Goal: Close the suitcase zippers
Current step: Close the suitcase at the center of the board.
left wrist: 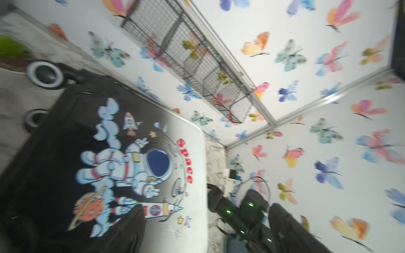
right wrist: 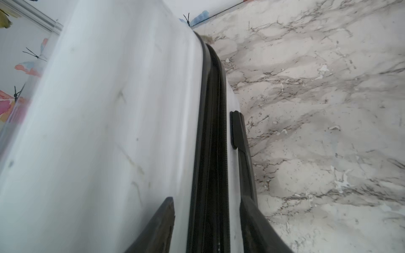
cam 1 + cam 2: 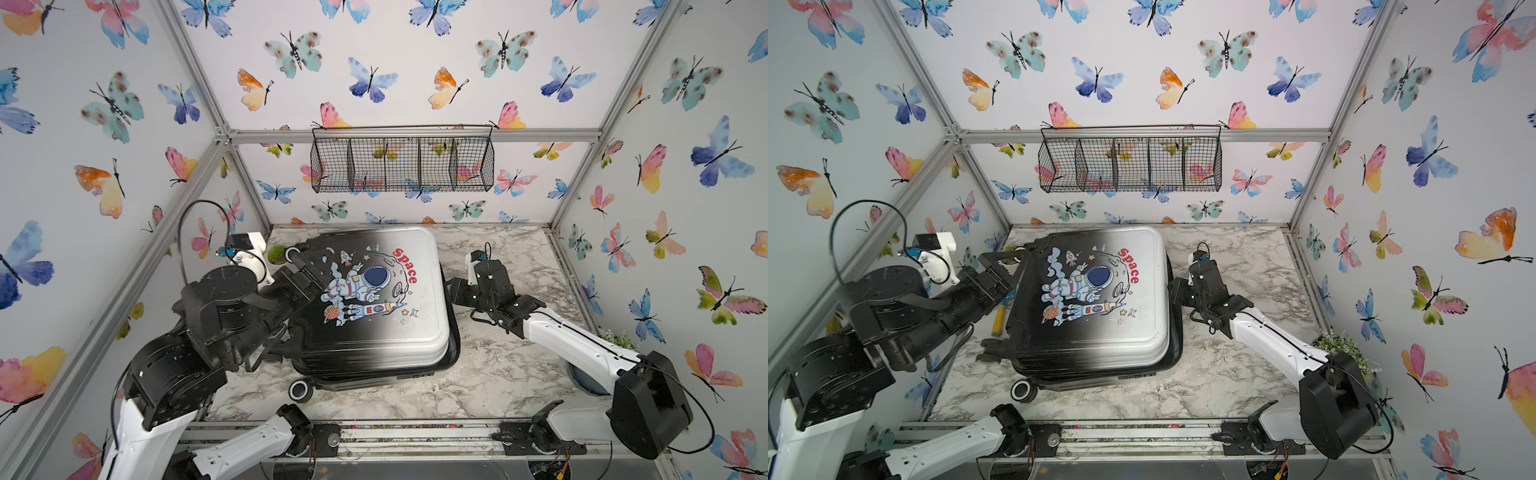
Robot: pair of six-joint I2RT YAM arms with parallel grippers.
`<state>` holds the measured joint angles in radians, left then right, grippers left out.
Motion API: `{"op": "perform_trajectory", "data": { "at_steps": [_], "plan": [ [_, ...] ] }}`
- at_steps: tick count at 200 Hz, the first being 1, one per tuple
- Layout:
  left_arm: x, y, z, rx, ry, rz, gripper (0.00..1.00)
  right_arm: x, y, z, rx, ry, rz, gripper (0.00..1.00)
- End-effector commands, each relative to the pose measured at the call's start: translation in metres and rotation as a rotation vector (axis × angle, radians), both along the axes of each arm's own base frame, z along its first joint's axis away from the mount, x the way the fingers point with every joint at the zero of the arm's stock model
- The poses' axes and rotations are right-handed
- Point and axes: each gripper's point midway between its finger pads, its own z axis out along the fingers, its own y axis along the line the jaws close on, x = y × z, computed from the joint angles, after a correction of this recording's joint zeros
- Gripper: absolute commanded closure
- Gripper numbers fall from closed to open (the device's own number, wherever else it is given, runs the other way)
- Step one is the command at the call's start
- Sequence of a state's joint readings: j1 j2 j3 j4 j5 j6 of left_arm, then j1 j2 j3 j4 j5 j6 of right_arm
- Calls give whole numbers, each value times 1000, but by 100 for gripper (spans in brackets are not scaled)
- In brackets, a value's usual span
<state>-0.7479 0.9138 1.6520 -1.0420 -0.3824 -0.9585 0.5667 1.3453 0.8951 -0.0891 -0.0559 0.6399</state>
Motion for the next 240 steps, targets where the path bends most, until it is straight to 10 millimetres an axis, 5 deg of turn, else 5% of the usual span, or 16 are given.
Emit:
{"op": "perform_trajectory", "data": {
  "at_steps": [1,24,56,84,123,161,186,206,240],
  "plan": [
    [17,58,-63,385,148,282,8,2,-4,21,17,-40,27,47],
    [41,93,-70,398,141,361,6,7,1,41,18,-79,87,42],
    [93,109,-119,205,197,242,5,16,6,67,113,-110,169,34],
    [126,108,-129,159,185,141,3,19,17,79,168,-113,262,27],
    [162,105,-169,122,262,46,4,27,29,50,143,-63,323,19],
    [186,116,-195,167,330,57,5,33,16,14,62,-8,316,15],
    [203,106,-199,127,342,1,5,44,-29,-10,106,58,148,20],
    [211,102,-202,126,360,-19,6,51,-69,-11,151,42,14,23],
    [221,92,-209,123,375,-54,6,51,-74,-25,128,94,29,23]
  ]
}}
